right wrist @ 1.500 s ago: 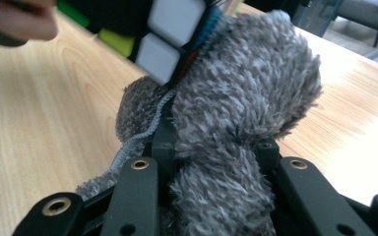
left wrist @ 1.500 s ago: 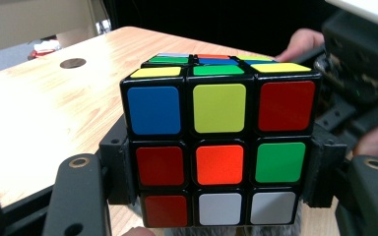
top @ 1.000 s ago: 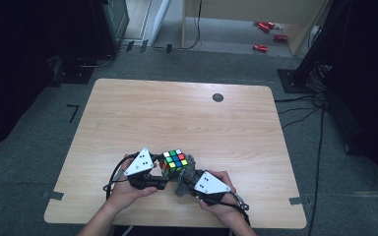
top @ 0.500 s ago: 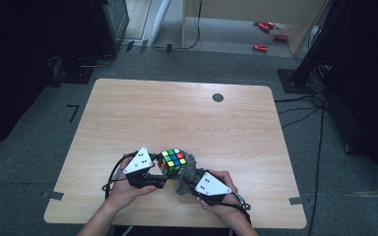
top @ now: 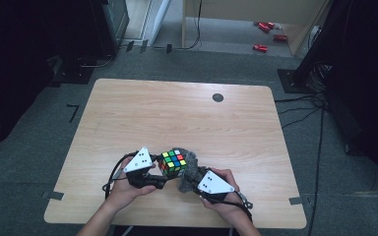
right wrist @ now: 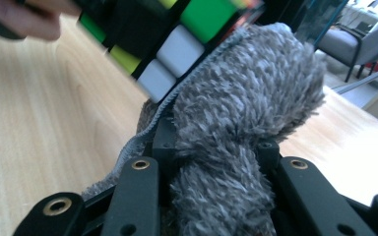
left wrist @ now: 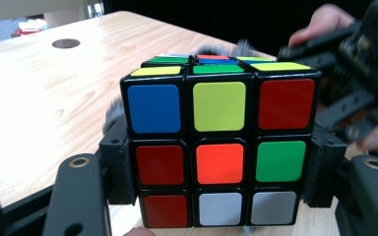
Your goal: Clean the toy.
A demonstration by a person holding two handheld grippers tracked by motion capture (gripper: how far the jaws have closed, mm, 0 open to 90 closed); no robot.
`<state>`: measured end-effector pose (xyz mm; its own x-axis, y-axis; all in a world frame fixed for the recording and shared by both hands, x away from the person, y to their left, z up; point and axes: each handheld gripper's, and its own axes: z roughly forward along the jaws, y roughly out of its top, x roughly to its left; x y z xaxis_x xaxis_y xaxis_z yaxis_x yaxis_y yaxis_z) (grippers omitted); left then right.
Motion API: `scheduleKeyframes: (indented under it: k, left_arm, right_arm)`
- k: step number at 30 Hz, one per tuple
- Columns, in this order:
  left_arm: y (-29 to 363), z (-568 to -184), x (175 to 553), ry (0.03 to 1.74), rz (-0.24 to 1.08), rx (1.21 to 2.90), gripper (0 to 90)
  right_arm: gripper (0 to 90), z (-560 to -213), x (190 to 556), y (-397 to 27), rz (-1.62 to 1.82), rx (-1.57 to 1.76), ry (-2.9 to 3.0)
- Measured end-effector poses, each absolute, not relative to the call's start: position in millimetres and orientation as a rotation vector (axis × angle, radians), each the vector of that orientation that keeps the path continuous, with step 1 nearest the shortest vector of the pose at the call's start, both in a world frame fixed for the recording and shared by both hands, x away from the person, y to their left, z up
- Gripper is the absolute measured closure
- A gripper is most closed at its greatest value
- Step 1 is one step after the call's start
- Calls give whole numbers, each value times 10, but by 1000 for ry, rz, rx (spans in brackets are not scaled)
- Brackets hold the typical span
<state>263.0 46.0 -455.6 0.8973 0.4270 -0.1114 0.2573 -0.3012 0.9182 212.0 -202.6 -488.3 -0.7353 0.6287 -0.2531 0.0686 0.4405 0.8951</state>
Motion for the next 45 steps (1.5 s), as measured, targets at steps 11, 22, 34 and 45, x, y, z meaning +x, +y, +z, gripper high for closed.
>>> scheduleKeyframes:
  k: [11,22,34,45]
  left_arm:
    - [482,-4591,2661,501,148,1924,343]
    - [533,-4548,2677,524,121,1888,343]
    - [455,-4563,2631,480,117,1931,343]
    - [543,-4542,2676,527,132,1904,343]
  right_arm:
    - [669,-4835,2098,-2026,1246,535,2105]
    - [672,-4913,2069,-1920,1229,489,2139]
    - [672,-4826,2114,-2046,1256,525,2083]
    - [671,-4860,2027,-1948,1230,471,2134]
